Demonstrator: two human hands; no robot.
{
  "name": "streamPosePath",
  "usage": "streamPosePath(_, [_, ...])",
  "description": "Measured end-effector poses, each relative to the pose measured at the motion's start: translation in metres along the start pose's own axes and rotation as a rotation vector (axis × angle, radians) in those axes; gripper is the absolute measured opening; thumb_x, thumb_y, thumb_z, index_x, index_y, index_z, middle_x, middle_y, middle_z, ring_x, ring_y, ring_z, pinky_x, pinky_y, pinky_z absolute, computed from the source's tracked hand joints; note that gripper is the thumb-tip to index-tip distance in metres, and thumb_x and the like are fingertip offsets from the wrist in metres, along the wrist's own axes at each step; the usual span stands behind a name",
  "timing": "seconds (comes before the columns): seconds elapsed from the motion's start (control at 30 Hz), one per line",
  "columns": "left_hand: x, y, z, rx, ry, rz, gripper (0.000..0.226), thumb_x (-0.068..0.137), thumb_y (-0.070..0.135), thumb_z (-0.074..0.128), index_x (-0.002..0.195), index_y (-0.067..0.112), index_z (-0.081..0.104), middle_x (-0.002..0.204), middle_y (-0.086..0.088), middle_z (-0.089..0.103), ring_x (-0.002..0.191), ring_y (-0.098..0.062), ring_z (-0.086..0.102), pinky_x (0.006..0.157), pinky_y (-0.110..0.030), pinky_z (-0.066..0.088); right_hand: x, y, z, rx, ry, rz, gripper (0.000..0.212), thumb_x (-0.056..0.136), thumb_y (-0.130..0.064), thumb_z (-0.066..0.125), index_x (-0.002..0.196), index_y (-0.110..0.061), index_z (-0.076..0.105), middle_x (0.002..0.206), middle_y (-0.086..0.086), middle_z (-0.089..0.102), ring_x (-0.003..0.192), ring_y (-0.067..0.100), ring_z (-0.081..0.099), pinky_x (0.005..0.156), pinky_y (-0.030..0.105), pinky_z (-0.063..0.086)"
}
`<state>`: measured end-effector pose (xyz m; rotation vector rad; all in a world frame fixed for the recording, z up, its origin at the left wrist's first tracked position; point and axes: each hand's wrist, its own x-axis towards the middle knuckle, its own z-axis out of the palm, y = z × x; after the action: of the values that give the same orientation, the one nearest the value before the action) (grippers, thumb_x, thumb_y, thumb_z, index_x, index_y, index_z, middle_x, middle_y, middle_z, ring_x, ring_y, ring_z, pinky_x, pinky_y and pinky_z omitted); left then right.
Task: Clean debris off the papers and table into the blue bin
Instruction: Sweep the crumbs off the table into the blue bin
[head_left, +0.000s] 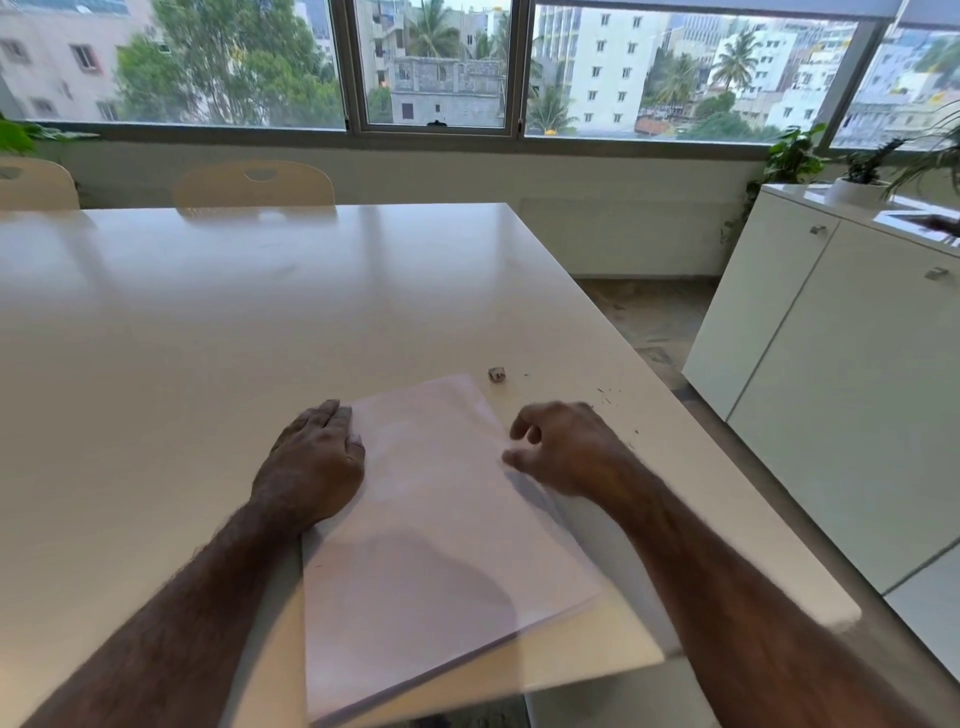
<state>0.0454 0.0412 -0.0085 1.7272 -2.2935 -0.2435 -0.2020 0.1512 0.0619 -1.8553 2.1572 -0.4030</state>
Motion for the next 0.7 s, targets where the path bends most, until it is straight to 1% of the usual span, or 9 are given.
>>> streamPosePath(0.07, [0.001, -0.001, -0.001, -0.004, -0.004, 0.004, 0.054, 0.100, 0.029, 0.033, 0.150, 0.010, 0.031, 0.160, -0.007, 0.023, 0.148, -0.019, 0.017, 0.120, -0.028, 0.009, -0.020, -0.002, 0.006, 0.001, -0.019, -0.004, 0.030, 0.083, -0.038, 0.070, 0.108, -0.020, 0.069, 0.114, 0.001, 0.066, 0.099, 0.016, 0.060, 0.086, 0.027, 0.049])
streamPosePath(0.13, [0.001, -0.001, -0.003, -0.006, -0.012, 0.014, 0.054, 0.099, 0.028, 0.035, 0.150, 0.008, 0.032, 0.159, -0.008, 0.024, 0.147, -0.019, 0.018, 0.120, -0.028, 0.010, -0.030, -0.003, 0.015, -0.021, 0.012, -0.007, 0.028, 0.083, -0.036, 0.070, 0.104, -0.018, 0.070, 0.110, 0.002, 0.064, 0.093, 0.014, 0.058, 0.080, 0.024, 0.047])
streamPosePath(0.23, [0.002, 0.001, -0.009, -0.024, -0.030, 0.021, 0.054, 0.098, 0.025, 0.040, 0.148, 0.006, 0.035, 0.158, -0.010, 0.027, 0.147, -0.021, 0.020, 0.119, -0.027, 0.012, -0.036, -0.005, 0.023, -0.029, 0.068, -0.011, 0.027, 0.083, -0.036, 0.068, 0.100, -0.016, 0.072, 0.106, 0.003, 0.063, 0.093, 0.017, 0.058, 0.080, 0.025, 0.045])
streamPosePath(0.37, [0.004, -0.001, -0.016, -0.055, -0.040, 0.026, 0.052, 0.096, 0.021, 0.045, 0.144, 0.004, 0.041, 0.156, -0.012, 0.032, 0.145, -0.023, 0.025, 0.118, -0.028, 0.016, -0.046, -0.011, 0.031, -0.019, 0.118, -0.046, 0.029, 0.084, -0.036, 0.067, 0.100, -0.012, 0.070, 0.102, 0.004, 0.063, 0.090, 0.018, 0.060, 0.080, 0.028, 0.051])
streamPosePath(0.47, [0.002, -0.003, -0.020, -0.077, -0.052, 0.030, 0.050, 0.095, 0.021, 0.048, 0.142, 0.002, 0.044, 0.154, -0.012, 0.036, 0.143, -0.024, 0.029, 0.118, -0.030, 0.019, -0.055, -0.019, 0.038, -0.012, 0.160, -0.065, 0.029, 0.085, -0.035, 0.066, 0.097, -0.009, 0.069, 0.098, 0.005, 0.062, 0.086, 0.019, 0.060, 0.078, 0.027, 0.050])
streamPosePath(0.53, [-0.001, -0.004, -0.022, -0.101, -0.049, 0.027, 0.052, 0.094, 0.025, 0.049, 0.141, 0.001, 0.045, 0.152, -0.014, 0.038, 0.142, -0.025, 0.031, 0.118, -0.030, 0.020, -0.061, -0.024, 0.043, -0.012, 0.192, -0.081, 0.028, 0.086, -0.034, 0.063, 0.096, -0.008, 0.069, 0.097, 0.006, 0.061, 0.086, 0.019, 0.059, 0.077, 0.028, 0.050])
streamPosePath(0.63, [-0.006, -0.005, -0.023, -0.150, -0.019, 0.002, 0.071, 0.081, 0.040, 0.041, 0.140, 0.002, 0.047, 0.149, -0.015, 0.042, 0.140, -0.026, 0.035, 0.117, -0.032, 0.023, -0.067, -0.027, 0.048, -0.001, 0.230, -0.097, 0.029, 0.090, -0.032, 0.060, 0.101, -0.007, 0.068, 0.101, 0.007, 0.060, 0.089, 0.019, 0.059, 0.079, 0.029, 0.052])
streamPosePath(0.7, [-0.010, -0.005, -0.023, -0.161, -0.012, -0.010, 0.071, 0.080, 0.040, 0.042, 0.139, 0.000, 0.048, 0.148, -0.016, 0.043, 0.140, -0.027, 0.035, 0.116, -0.032, 0.023, -0.069, -0.025, 0.048, 0.016, 0.245, -0.101, 0.030, 0.090, -0.033, 0.060, 0.102, -0.007, 0.068, 0.102, 0.006, 0.060, 0.089, 0.018, 0.058, 0.078, 0.027, 0.050])
